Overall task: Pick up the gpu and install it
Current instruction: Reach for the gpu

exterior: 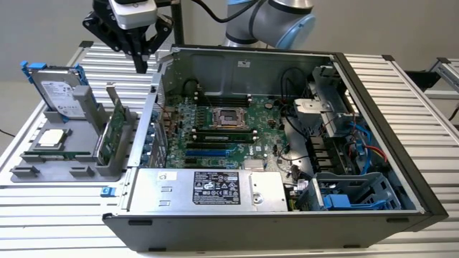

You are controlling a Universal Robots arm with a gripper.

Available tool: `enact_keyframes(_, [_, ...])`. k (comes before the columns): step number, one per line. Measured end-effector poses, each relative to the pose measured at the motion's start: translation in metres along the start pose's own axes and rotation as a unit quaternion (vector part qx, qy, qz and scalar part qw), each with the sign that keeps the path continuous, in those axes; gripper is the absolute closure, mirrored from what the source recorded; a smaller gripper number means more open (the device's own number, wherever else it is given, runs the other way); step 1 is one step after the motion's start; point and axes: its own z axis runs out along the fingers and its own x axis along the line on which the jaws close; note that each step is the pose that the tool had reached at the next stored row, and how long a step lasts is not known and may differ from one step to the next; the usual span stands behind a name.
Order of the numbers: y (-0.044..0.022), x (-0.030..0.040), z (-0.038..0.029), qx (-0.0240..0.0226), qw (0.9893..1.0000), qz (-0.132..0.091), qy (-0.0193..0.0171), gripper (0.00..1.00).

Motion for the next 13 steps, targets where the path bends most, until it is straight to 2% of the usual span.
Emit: enact_keyframes(13, [-0.0012, 0.0167, -0.0004, 0.0000, 1.0000, 0.000, 0.0000, 1.00])
